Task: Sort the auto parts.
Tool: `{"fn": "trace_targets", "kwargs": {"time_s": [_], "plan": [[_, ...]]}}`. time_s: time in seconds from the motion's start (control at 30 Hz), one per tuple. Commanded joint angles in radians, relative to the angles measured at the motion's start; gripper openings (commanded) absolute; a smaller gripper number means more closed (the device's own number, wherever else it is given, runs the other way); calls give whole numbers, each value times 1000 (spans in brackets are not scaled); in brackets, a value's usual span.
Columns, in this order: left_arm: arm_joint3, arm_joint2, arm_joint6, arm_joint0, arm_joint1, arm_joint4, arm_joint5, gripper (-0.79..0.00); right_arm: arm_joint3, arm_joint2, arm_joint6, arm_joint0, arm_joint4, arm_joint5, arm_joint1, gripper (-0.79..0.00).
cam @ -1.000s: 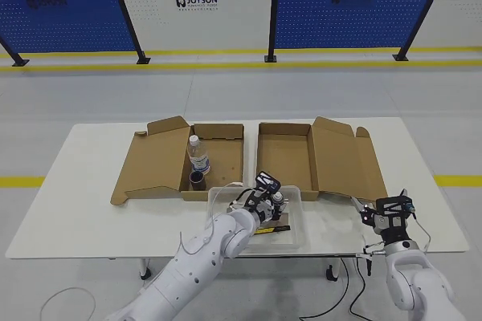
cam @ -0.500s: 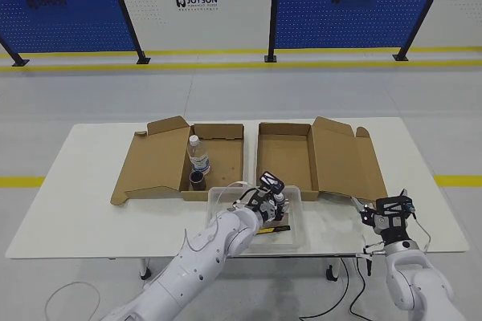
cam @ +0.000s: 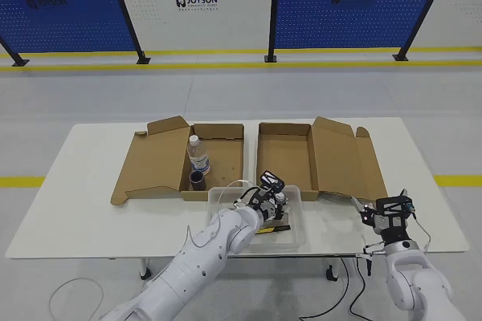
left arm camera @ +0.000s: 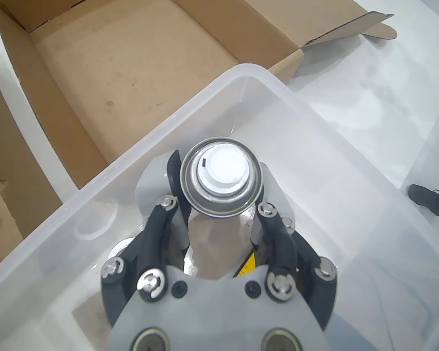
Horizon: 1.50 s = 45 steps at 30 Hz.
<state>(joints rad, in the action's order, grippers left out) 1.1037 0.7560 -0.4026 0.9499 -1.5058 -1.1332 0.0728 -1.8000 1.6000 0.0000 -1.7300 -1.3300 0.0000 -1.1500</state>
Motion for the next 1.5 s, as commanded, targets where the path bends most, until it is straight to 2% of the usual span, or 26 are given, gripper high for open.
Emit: {"fn": "trace_targets", "kwargs": {"time_s": [0.0, 0.03, 0.07, 0.4, 0.77, 1.0, 1.47], "plan": [[-3, 3, 2, 2, -1, -3, 0, -600, 0, 0, 0, 0, 0, 0, 0, 0], [-4, 4, 2, 3, -1, -6, 0, -671, 0, 0, 0, 0, 0, 0, 0, 0], [-4, 5, 2, 4, -1, -8, 0, -785, 0, 0, 0, 0, 0, 0, 0, 0], [37, 18, -19, 24, 2, -42, 4, -785, 0, 0, 0, 0, 0, 0, 0, 0], [166, 72, -70, 87, 25, -85, 20, -785, 0, 0, 0, 0, 0, 0, 0, 0], [332, 138, -111, 172, 52, -111, 18, -785, 0, 0, 0, 0, 0, 0, 0, 0], [685, 290, -232, 395, 109, -146, 76, -785, 0, 0, 0, 0, 0, 0, 0, 0]]}}
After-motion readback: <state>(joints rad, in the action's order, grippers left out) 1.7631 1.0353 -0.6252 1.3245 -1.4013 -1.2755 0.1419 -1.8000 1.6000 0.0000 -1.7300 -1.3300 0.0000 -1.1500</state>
